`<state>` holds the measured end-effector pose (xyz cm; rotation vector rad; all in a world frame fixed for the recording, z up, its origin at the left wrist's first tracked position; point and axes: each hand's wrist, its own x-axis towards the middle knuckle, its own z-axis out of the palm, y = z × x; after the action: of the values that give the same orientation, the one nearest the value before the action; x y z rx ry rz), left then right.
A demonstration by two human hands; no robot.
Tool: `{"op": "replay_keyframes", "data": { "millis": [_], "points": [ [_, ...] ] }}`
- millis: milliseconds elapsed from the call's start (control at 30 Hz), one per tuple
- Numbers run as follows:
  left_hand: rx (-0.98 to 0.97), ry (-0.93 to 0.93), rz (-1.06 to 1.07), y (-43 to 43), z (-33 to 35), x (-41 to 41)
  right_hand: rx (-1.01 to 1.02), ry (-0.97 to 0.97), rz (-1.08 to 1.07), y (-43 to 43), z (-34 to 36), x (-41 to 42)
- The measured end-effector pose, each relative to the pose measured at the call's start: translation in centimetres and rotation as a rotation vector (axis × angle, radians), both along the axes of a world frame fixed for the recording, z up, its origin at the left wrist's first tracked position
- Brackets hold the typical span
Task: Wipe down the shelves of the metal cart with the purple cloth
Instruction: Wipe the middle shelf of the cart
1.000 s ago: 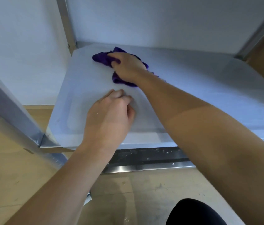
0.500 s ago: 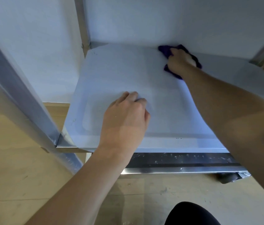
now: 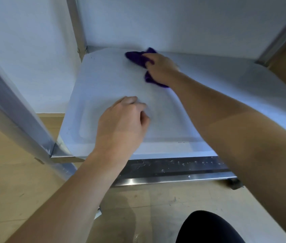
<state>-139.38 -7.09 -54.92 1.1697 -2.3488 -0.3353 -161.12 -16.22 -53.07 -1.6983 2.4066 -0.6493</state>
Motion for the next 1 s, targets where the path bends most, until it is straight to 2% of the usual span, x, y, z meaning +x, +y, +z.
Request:
{"op": "replay_keyframes", "data": {
  "millis": [67, 200, 300, 500, 733, 1000],
  "points": [
    [0.013, 0.010, 0.005, -0.1, -0.2, -0.1, 0.010, -0.025, -0.103, 2.4, 0.2, -3.2],
    [-0.024, 0.012, -0.010, 0.1, -0.2, -0.4, 0.074, 0.068, -0.228, 3.9, -0.3, -6.0],
    [-0.026, 0.018, -0.007, -0.1, -0.1, -0.3, 0.067, 0.069, -0.163, 4.2, -0.4, -3.5],
    [-0.029, 0.022, 0.009, -0.1, 0.1, -0.2, 0.024, 0.112, 0.159, 6.7, -1.1, 3.2],
    [-0.043, 0.018, 0.009, 0.0, 0.1, -0.2, -0.048, 0.090, 0.121, 10.8, -1.7, 5.9],
    [-0.057, -0.004, 0.007, 0.2, 0.2, -0.4, -0.063, 0.038, 0.040, 14.5, -1.1, 4.0]
  ]
}}
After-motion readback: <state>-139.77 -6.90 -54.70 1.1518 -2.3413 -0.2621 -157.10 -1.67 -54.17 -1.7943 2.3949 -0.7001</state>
